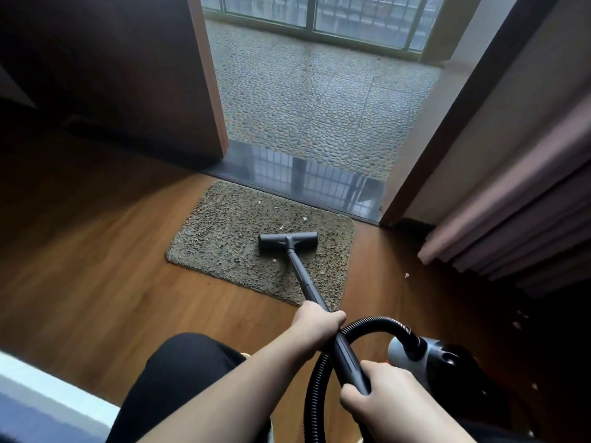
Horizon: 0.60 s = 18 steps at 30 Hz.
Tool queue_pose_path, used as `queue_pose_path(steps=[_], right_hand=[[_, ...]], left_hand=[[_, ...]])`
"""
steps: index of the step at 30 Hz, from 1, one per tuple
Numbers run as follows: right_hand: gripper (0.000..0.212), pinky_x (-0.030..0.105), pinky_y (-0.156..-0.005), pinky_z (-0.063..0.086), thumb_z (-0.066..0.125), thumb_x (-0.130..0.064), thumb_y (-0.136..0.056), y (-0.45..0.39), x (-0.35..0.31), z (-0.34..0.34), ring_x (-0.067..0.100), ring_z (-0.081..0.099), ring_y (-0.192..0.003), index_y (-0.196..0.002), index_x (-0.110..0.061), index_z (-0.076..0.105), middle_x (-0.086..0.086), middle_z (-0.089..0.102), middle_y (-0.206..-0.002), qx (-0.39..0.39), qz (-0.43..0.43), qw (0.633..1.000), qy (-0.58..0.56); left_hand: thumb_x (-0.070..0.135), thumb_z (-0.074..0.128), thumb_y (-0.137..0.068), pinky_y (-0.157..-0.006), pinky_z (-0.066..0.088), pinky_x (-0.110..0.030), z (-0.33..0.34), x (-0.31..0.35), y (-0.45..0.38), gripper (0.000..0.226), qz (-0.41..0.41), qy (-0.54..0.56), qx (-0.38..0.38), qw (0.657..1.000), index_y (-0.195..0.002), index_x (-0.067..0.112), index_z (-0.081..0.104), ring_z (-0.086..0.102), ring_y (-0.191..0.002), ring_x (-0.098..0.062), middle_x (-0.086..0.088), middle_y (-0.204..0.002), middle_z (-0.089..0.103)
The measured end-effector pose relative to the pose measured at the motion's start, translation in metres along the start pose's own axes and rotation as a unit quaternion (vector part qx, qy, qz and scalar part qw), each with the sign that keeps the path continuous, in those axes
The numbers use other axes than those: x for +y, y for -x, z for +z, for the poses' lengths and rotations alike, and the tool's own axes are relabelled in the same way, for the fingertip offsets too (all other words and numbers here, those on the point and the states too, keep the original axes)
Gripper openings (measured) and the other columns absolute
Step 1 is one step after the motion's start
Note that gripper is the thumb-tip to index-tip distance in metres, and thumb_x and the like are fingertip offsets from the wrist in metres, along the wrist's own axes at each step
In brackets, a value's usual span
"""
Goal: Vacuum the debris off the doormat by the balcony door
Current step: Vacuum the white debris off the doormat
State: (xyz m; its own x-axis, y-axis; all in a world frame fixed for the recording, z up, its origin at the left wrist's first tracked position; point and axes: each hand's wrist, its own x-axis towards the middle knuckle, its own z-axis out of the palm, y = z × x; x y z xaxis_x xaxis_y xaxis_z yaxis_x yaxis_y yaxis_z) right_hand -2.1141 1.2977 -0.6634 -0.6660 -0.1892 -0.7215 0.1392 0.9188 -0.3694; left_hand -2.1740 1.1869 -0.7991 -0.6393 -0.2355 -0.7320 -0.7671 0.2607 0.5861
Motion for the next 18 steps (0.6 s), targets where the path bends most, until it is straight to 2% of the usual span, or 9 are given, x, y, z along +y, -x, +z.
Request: queue_pose_path(steps=[3,6,8,13,18], right_hand=[[0.016,0.013,-0.06,0.038,0.048,-0.037,-0.087,-0.014,-0.005,-0.002,0.015,0.06,-0.088,-0.078,-0.024,0.047,-0.003,0.064,-0.092,-0.001,0.008,1.0,0.008],[0.02,0.02,-0.072,0.047,0.05,-0.038,-0.085,-0.027,-0.007,-0.002,0.016,0.065,-0.092,-0.09,-0.02,0.056,0.001,0.068,-0.098,0.009,0.017,1.0,-0.004],[0.021,0.027,-0.078,0.053,0.05,-0.038,-0.083,-0.034,-0.008,-0.004,0.021,0.067,-0.087,-0.089,-0.018,0.057,0.005,0.068,-0.097,0.013,0.024,0.999,-0.025],[0.018,0.038,-0.076,0.058,0.052,-0.035,-0.08,-0.049,-0.011,-0.012,0.027,0.069,-0.08,-0.083,-0.017,0.055,0.008,0.069,-0.089,0.026,0.028,0.998,-0.059],[0.019,0.04,-0.074,0.058,0.051,-0.034,-0.079,-0.06,-0.015,-0.023,0.031,0.069,-0.08,-0.079,-0.015,0.052,0.01,0.067,-0.086,0.04,0.033,0.997,-0.061]], left_hand=[[0.034,0.066,-0.074,-0.066,0.061,-0.034,-0.005,0.009,-0.011,0.044,0.008,0.0,0.007,1.0,-0.105,0.005,0.057,0.07,-0.084,-0.026,-0.012,-0.102,0.067],[0.033,0.066,-0.076,-0.068,0.061,-0.036,-0.008,0.016,-0.021,0.037,0.011,0.002,0.009,1.0,-0.099,0.006,0.057,0.07,-0.085,-0.027,-0.012,-0.1,0.067],[0.032,0.066,-0.077,-0.07,0.061,-0.038,-0.009,0.021,-0.027,0.034,0.012,0.0,0.012,1.0,-0.098,0.007,0.057,0.07,-0.087,-0.028,-0.012,-0.101,0.067],[0.029,0.067,-0.077,-0.066,0.061,-0.038,-0.011,0.037,-0.042,0.031,0.016,0.005,0.011,1.0,-0.097,0.007,0.056,0.07,-0.083,-0.028,-0.012,-0.1,0.067],[0.03,0.067,-0.075,-0.067,0.062,-0.038,-0.011,0.048,-0.054,0.032,0.013,0.025,0.004,1.0,-0.094,0.004,0.061,0.07,-0.078,-0.028,-0.012,-0.094,0.069]])
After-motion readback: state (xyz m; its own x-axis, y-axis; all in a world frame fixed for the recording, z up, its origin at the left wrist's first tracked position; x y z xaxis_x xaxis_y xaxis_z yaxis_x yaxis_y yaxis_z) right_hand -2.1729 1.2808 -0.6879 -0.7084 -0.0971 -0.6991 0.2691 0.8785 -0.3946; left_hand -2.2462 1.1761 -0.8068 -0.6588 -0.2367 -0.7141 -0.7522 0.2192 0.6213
